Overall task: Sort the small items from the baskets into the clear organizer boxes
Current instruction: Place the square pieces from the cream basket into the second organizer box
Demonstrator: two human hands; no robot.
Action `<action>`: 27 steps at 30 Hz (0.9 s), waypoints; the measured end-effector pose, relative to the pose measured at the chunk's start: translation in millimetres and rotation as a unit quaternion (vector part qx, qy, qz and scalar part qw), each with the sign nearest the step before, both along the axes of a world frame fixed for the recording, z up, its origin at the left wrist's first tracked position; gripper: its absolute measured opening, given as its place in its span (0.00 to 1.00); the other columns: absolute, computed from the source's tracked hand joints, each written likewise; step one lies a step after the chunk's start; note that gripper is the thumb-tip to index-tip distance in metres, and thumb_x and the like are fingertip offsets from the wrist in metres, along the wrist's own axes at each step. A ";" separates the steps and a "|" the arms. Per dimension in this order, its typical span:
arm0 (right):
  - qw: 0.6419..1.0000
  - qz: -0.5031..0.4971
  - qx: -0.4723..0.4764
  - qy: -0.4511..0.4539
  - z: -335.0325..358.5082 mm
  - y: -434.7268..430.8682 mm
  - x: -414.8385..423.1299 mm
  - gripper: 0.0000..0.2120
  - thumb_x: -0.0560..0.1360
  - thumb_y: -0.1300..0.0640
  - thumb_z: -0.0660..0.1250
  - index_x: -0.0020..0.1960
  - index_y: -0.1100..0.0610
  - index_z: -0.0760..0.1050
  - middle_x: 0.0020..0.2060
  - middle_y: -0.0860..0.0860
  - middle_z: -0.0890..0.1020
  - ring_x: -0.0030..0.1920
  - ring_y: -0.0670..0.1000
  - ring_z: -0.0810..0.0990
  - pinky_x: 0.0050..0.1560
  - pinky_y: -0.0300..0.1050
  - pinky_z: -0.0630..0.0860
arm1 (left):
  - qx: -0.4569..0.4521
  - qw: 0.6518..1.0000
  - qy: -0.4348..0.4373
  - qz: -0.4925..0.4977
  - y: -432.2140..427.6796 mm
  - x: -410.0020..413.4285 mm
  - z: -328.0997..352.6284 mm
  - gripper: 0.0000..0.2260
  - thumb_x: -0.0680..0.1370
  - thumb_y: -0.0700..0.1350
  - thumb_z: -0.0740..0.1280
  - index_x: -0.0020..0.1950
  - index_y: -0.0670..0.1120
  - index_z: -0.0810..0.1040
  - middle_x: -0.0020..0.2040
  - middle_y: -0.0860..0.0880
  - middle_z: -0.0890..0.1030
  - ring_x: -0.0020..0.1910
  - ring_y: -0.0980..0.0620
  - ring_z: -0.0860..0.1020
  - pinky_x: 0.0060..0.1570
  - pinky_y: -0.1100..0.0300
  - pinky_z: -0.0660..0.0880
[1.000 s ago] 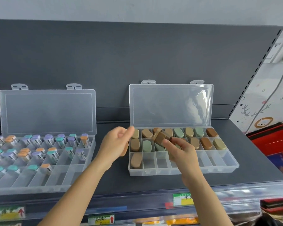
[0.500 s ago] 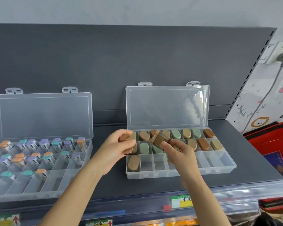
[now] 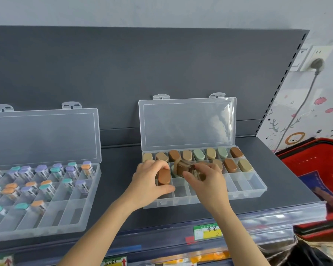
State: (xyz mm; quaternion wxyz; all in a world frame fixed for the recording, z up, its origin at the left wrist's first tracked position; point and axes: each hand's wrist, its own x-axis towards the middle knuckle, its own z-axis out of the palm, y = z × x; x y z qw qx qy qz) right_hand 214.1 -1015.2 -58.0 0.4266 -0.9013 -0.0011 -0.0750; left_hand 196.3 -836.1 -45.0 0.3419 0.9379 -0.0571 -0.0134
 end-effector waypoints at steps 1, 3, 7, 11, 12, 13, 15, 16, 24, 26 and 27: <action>1.000 0.001 -0.023 -0.012 0.9 2.6 -1.1 0.20 0.72 0.45 0.70 0.61 0.52 0.78 0.60 0.49 0.74 0.51 0.45 0.73 0.48 0.35 0.73 | -0.001 1.000 0.001 0.000 -1.3 0.1 -0.7 0.21 0.70 0.55 0.74 0.55 0.61 0.66 0.59 0.57 0.68 0.59 0.54 0.65 0.60 0.49 0.71; 0.997 0.006 -0.072 -0.034 0.4 7.3 -3.1 0.20 0.72 0.45 0.71 0.61 0.52 0.78 0.61 0.50 0.74 0.51 0.46 0.73 0.49 0.36 0.74 | 0.011 1.000 0.007 0.001 -1.7 0.1 -2.6 0.21 0.69 0.56 0.75 0.54 0.60 0.66 0.58 0.56 0.68 0.58 0.54 0.65 0.59 0.49 0.71; 0.986 0.009 -0.161 -0.046 -4.1 9.5 -6.3 0.18 0.72 0.45 0.70 0.59 0.51 0.78 0.62 0.51 0.73 0.58 0.51 0.74 0.53 0.41 0.76 | 0.035 0.999 0.015 0.007 5.1 -1.5 -5.3 0.22 0.67 0.57 0.76 0.52 0.58 0.66 0.57 0.57 0.67 0.57 0.54 0.65 0.58 0.50 0.72; 0.968 0.023 -0.249 -0.018 1.4 13.6 -6.9 0.18 0.73 0.42 0.65 0.58 0.50 0.77 0.61 0.50 0.72 0.58 0.52 0.72 0.55 0.42 0.75 | 0.017 1.000 0.013 0.013 8.0 -3.2 -3.9 0.23 0.67 0.54 0.77 0.54 0.57 0.66 0.54 0.60 0.67 0.56 0.55 0.67 0.56 0.54 0.74; 0.964 0.025 -0.263 -0.012 3.9 14.8 -6.5 0.19 0.73 0.40 0.64 0.58 0.50 0.77 0.61 0.50 0.71 0.58 0.52 0.72 0.55 0.42 0.75 | 0.010 1.000 0.014 0.017 8.4 -3.4 -4.1 0.23 0.68 0.54 0.77 0.55 0.57 0.67 0.53 0.60 0.67 0.56 0.55 0.68 0.56 0.54 0.74; 0.961 0.027 -0.274 -0.005 6.3 15.8 -5.9 0.20 0.73 0.39 0.63 0.58 0.49 0.77 0.62 0.50 0.71 0.59 0.52 0.72 0.55 0.43 0.75 | 0.004 1.000 0.013 0.021 9.0 -3.2 -4.6 0.23 0.67 0.53 0.77 0.55 0.58 0.67 0.52 0.60 0.67 0.56 0.55 0.69 0.56 0.54 0.74; 0.955 0.040 -0.293 0.008 11.4 16.9 -5.3 0.22 0.73 0.36 0.63 0.59 0.49 0.78 0.63 0.51 0.72 0.60 0.52 0.72 0.57 0.44 0.75 | -0.002 1.000 0.013 0.022 10.3 -2.8 -6.3 0.23 0.67 0.53 0.77 0.55 0.58 0.67 0.53 0.60 0.69 0.56 0.54 0.70 0.56 0.54 0.75; 0.951 0.050 -0.304 0.016 14.0 17.1 -5.4 0.23 0.73 0.36 0.63 0.59 0.49 0.78 0.63 0.51 0.72 0.60 0.52 0.72 0.58 0.44 0.74 | -0.004 1.000 0.012 0.021 10.8 -2.7 -7.3 0.23 0.67 0.53 0.77 0.55 0.58 0.68 0.53 0.60 0.69 0.56 0.54 0.71 0.57 0.54 0.75; 0.941 0.130 -0.305 0.074 27.7 10.8 -6.0 0.20 0.75 0.42 0.66 0.62 0.50 0.76 0.64 0.52 0.70 0.60 0.53 0.73 0.61 0.45 0.72 | -0.016 1.000 0.006 0.014 17.0 -3.1 -6.4 0.22 0.67 0.53 0.77 0.55 0.58 0.70 0.52 0.60 0.70 0.56 0.54 0.72 0.56 0.55 0.75; 0.943 0.134 -0.296 0.071 27.8 8.5 -5.0 0.17 0.76 0.45 0.65 0.63 0.50 0.76 0.64 0.52 0.71 0.60 0.52 0.74 0.61 0.45 0.73 | -0.014 1.000 0.009 0.013 17.8 -2.1 -6.1 0.22 0.68 0.53 0.77 0.56 0.58 0.69 0.54 0.59 0.70 0.56 0.54 0.72 0.56 0.56 0.75; 0.944 0.136 -0.291 0.069 27.5 7.1 -4.5 0.17 0.76 0.46 0.65 0.63 0.50 0.76 0.64 0.52 0.71 0.60 0.52 0.74 0.61 0.45 0.73 | -0.011 1.000 0.010 0.013 17.7 -1.7 -6.0 0.22 0.68 0.53 0.76 0.56 0.58 0.69 0.54 0.59 0.70 0.56 0.54 0.72 0.56 0.57 0.75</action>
